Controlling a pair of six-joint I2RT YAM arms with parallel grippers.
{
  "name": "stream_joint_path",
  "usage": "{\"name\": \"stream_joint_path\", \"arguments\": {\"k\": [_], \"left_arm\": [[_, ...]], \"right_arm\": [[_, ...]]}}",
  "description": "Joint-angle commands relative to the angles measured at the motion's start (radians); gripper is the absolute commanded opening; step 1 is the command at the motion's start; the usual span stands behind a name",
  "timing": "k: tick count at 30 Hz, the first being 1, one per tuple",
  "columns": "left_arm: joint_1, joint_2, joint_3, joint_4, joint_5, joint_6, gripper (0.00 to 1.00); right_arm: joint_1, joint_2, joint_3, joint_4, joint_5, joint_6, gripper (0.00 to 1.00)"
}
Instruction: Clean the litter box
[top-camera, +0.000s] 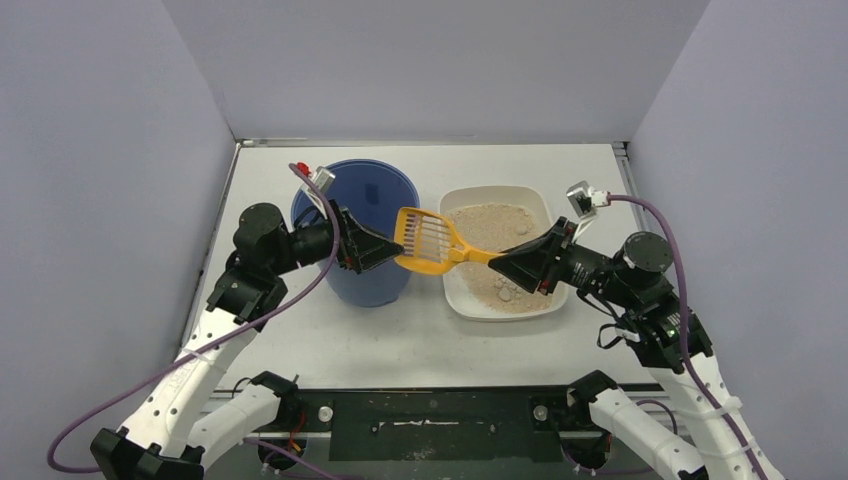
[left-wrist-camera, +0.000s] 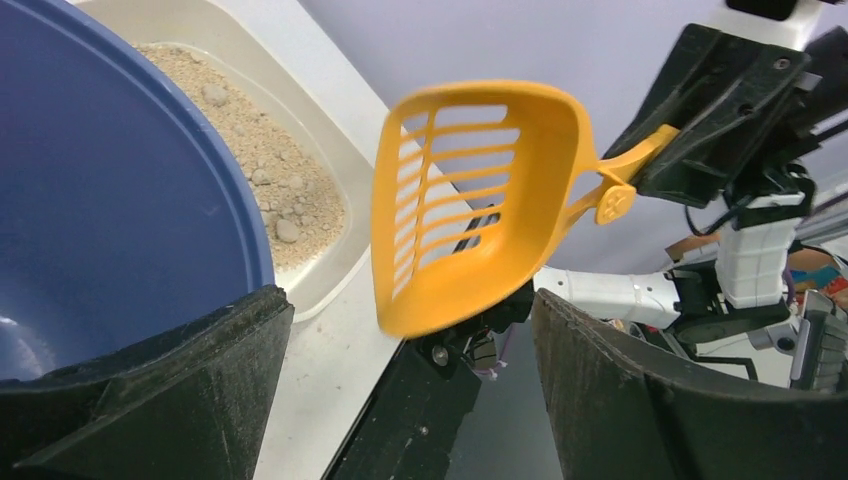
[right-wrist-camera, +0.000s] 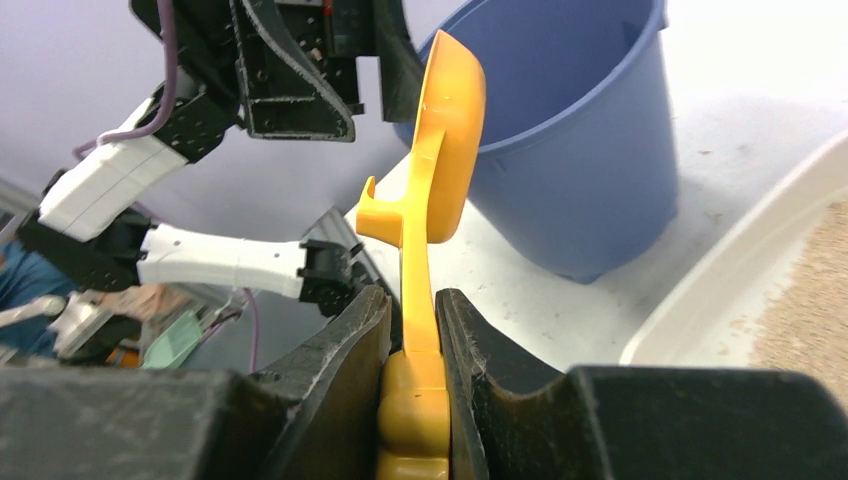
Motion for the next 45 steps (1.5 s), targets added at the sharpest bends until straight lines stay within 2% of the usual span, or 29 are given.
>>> {"name": "stream_joint_path", "arguments": {"k": [1,9,20,25,33,45], "left_arm": [[-0.026,0.029,0.119,-0.124,-0.084,0.103,0.87],[-0.184,0.122,0.244,-0.244,-0.267,0.198,0.87],[-0.445,0.292,0.385,-0.380,-0.573,0.288,0.83],[-0.504,0.332,0.396,-0.392,-0.639,0.289,0.82],[-0.518,0.308,0.353,-0.395,-0.701,0.344,0.80],[-0.519,0.203,0.237,-0.394,-0.732,0.401,0.79]], "right_arm": [[0.001,-0.033,0.121,-0.143,0.200,-0.040,0.00],[0.002,0.034,0.292,-0.450,0.473,-0.068,0.00],[0.003,0.146,0.324,-0.745,0.801,0.023,0.00],[0.003,0.197,0.333,-0.821,0.906,0.082,0.00],[-0.002,0.322,0.373,-0.919,0.968,0.146,0.00],[-0.137,0.443,0.338,-0.902,0.835,0.209,0.00]]}}
